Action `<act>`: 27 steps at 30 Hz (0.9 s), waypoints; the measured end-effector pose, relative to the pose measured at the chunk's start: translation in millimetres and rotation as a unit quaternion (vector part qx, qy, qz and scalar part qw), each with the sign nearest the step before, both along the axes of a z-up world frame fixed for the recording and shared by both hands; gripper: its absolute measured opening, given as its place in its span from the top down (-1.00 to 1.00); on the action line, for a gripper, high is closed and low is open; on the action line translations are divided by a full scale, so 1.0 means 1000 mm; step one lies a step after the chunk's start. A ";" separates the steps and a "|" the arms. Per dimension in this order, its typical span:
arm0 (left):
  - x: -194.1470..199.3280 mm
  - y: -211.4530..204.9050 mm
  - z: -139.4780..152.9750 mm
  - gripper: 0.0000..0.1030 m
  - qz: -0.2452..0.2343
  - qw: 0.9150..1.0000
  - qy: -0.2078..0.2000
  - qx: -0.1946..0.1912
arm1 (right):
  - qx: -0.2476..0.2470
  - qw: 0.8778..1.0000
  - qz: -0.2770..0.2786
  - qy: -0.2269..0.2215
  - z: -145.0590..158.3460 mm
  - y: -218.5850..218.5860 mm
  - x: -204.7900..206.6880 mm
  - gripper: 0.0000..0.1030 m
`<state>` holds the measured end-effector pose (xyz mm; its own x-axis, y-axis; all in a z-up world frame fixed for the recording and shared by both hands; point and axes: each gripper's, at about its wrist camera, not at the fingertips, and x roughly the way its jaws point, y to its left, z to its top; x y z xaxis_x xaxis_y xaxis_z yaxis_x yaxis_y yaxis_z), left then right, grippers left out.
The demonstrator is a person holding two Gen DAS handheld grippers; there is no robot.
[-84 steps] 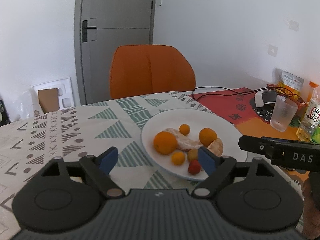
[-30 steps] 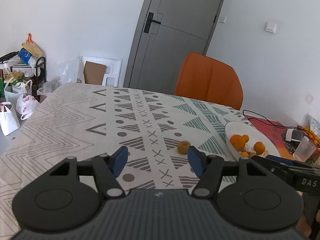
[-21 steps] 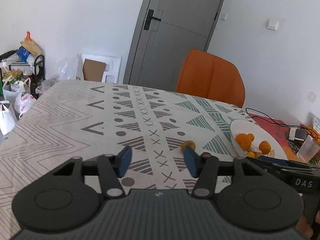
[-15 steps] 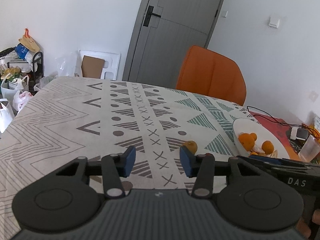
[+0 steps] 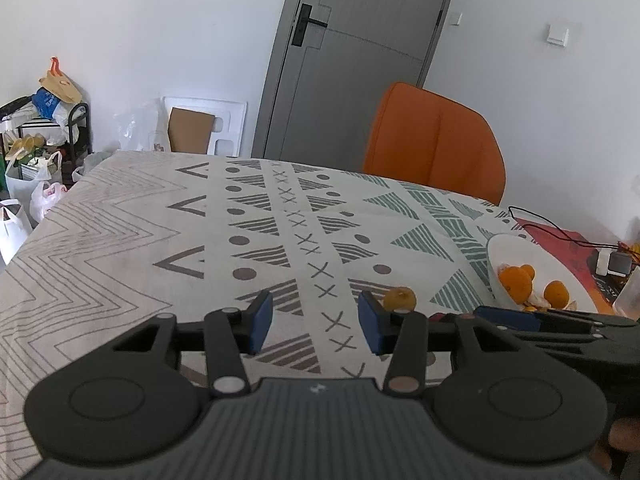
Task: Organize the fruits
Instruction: 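Grasp the brownish fruit with left tool while right tool grips the dark plum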
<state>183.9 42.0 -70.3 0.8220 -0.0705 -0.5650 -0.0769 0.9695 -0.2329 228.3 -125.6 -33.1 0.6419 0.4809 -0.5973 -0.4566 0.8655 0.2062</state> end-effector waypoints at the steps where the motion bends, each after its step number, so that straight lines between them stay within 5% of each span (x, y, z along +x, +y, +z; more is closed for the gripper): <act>1: 0.001 0.000 -0.001 0.11 0.000 1.000 0.001 0.000 | -0.001 1.000 0.000 0.001 -0.001 0.000 0.002 0.07; 3: 0.003 -0.001 -0.002 0.11 -0.001 1.000 0.001 0.002 | 0.000 1.000 0.001 0.001 -0.005 0.002 0.005 0.13; 7: 0.006 -0.008 -0.004 0.11 -0.012 1.000 0.006 0.021 | 0.002 1.000 0.001 0.013 -0.019 0.003 0.011 0.64; 27: 0.047 -0.051 -0.020 0.11 -0.063 0.997 0.022 0.034 | 0.046 0.998 -0.034 -0.008 0.002 -0.036 0.009 0.65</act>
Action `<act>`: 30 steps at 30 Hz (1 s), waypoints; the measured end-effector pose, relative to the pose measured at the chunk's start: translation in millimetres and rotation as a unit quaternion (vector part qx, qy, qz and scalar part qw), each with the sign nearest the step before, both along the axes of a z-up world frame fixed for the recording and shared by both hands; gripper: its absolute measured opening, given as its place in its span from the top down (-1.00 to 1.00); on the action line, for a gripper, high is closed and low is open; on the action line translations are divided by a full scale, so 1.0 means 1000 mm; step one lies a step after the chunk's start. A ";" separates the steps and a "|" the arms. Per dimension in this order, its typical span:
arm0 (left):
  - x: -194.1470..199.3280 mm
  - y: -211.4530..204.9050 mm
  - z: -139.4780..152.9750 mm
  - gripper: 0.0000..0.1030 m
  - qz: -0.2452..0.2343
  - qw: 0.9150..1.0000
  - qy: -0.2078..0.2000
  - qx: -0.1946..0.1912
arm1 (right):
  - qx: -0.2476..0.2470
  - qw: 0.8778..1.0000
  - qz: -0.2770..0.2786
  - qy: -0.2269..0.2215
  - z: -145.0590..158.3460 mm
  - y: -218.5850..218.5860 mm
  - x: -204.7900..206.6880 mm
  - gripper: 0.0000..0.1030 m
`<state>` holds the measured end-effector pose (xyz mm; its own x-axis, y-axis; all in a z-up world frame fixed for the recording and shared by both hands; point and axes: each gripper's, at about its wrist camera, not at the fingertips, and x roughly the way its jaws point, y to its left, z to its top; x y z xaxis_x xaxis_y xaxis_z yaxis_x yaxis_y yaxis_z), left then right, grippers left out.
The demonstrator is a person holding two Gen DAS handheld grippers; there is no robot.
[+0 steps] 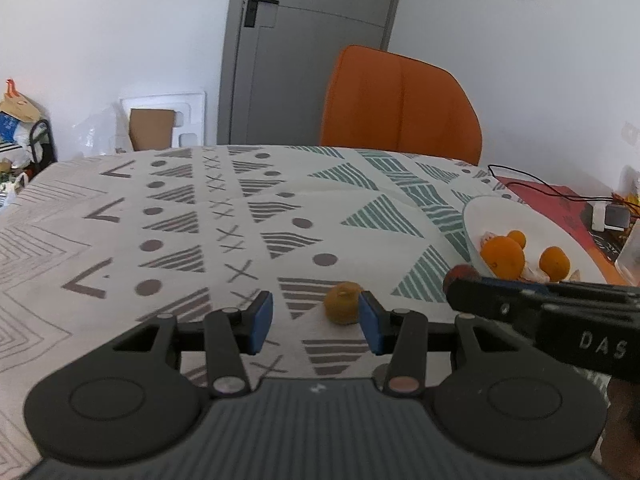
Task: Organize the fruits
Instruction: 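Grasp the brownish fruit with left tool while right tool grips the dark plum, then lift and carry the brownish fruit and dark plum over the white bowl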
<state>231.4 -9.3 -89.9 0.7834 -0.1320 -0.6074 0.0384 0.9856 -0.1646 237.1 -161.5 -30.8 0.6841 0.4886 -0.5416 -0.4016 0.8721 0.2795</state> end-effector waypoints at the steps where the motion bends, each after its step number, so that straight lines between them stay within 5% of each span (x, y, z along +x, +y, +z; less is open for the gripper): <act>1: 0.002 -0.002 -0.001 0.11 -0.002 1.000 0.001 -0.001 | 0.002 1.000 -0.002 0.000 0.001 -0.002 0.000 0.65; 5: 0.009 -0.011 -0.001 0.12 -0.009 1.000 0.004 0.006 | 0.005 1.000 -0.008 -0.004 0.003 -0.006 0.002 0.64; 8: 0.020 -0.015 -0.005 0.52 -0.012 1.000 0.022 0.002 | 0.013 1.000 -0.016 0.003 0.002 -0.008 0.006 0.64; 30: -0.031 -0.039 0.073 0.52 -0.031 0.997 -0.074 0.015 | 0.042 0.996 -0.065 -0.051 0.050 -0.051 -0.043 0.64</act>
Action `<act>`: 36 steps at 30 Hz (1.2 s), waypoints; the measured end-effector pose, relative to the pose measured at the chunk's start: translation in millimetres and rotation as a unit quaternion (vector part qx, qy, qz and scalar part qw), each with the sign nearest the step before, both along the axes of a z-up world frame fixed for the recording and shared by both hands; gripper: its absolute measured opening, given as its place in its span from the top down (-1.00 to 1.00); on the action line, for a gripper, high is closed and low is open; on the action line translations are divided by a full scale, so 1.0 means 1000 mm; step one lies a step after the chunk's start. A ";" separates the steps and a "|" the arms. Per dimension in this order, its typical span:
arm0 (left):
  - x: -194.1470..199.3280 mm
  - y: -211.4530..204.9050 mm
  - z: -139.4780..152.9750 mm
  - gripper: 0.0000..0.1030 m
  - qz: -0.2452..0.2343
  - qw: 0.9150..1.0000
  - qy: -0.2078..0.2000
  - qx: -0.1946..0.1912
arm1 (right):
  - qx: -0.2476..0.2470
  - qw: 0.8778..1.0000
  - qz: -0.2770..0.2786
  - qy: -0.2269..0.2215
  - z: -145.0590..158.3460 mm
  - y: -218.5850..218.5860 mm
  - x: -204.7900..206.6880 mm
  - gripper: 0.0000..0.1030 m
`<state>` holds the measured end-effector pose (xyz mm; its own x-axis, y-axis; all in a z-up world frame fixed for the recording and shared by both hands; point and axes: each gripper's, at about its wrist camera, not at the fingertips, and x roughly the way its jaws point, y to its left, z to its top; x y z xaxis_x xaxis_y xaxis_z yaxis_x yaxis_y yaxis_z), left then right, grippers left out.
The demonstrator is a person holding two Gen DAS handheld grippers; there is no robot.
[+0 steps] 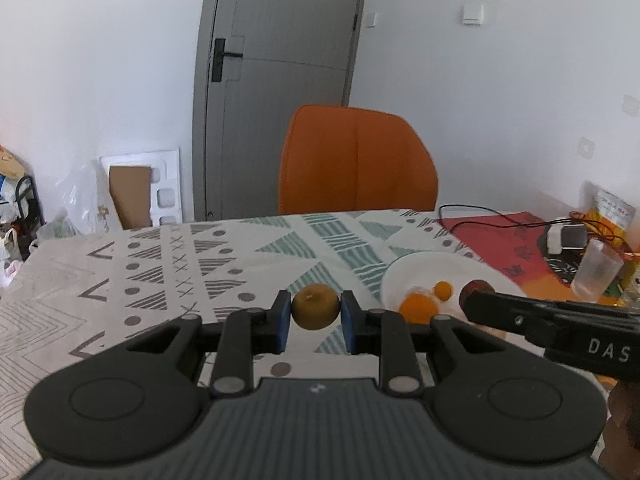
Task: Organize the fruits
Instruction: 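Lift and carry the brownish fruit and dark plum over the white bowl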
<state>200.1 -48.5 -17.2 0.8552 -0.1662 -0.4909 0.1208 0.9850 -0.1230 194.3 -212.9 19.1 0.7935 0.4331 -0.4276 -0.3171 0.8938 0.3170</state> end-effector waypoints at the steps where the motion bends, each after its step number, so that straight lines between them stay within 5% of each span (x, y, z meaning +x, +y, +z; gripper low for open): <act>1: -0.002 -0.002 0.001 0.52 -0.001 1.000 -0.002 0.000 | 0.000 1.000 -0.001 -0.002 0.001 -0.002 -0.002 0.64; 21: -0.025 -0.055 0.018 0.52 -0.033 0.999 -0.029 0.012 | 0.015 0.998 -0.047 -0.036 0.014 -0.055 -0.041 0.64; 36: -0.006 -0.094 0.009 0.52 -0.060 0.998 -0.022 0.019 | 0.030 0.995 -0.091 -0.026 -0.001 -0.107 -0.036 0.65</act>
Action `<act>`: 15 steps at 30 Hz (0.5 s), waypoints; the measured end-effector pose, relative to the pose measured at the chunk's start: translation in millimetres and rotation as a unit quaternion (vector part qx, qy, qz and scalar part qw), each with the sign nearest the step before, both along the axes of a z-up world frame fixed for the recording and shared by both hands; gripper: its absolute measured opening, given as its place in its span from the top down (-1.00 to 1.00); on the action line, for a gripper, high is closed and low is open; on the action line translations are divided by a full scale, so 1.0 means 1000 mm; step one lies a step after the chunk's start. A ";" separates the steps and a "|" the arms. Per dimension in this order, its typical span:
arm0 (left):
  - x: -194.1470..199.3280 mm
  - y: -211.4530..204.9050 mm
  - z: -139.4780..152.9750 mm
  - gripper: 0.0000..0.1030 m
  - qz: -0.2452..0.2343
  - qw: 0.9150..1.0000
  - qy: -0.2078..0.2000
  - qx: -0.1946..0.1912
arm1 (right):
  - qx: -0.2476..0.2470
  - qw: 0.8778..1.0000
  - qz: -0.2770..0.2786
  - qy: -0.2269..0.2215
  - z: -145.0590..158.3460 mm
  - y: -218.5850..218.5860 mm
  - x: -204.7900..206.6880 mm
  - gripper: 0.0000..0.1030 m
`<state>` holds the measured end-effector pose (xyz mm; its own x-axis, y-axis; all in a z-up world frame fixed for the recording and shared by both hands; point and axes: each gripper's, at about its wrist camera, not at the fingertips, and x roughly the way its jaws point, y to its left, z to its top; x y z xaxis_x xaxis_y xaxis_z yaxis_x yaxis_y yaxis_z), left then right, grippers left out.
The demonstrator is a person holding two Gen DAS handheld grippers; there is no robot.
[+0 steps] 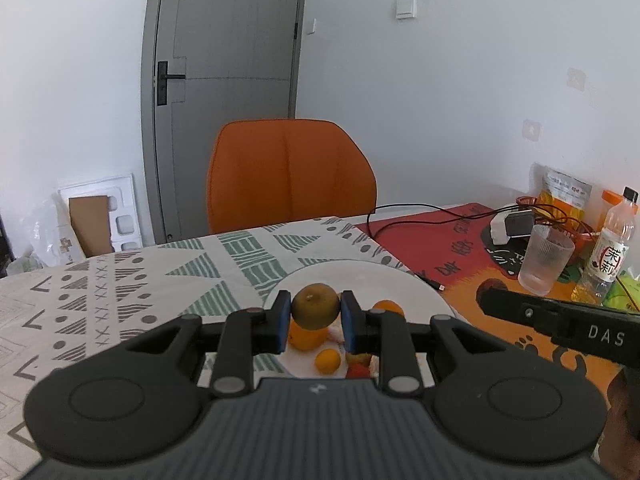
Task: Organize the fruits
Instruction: 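Lift and carry the brownish fruit and dark plum over the white bowl, then open left tool releasing the brownish fruit while right tool drops the dark plum into bowl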
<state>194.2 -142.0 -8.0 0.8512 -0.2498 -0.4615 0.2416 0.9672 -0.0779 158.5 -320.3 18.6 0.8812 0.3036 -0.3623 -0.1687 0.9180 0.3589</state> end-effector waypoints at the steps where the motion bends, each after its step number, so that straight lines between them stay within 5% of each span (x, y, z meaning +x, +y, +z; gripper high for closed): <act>1: 0.003 -0.001 -0.002 0.52 -0.001 1.000 0.002 -0.001 | 0.000 1.000 -0.004 0.002 -0.001 -0.003 0.002 0.65; 15: 0.034 -0.021 -0.033 0.52 -0.018 0.999 0.038 -0.006 | -0.002 0.999 -0.022 0.032 -0.024 -0.021 0.029 0.65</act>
<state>228.5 -163.2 -40.7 0.8045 -0.2856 -0.5207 0.2692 0.9569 -0.1088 187.1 -341.5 -5.6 0.8688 0.2636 -0.4191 -0.1057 0.9257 0.3631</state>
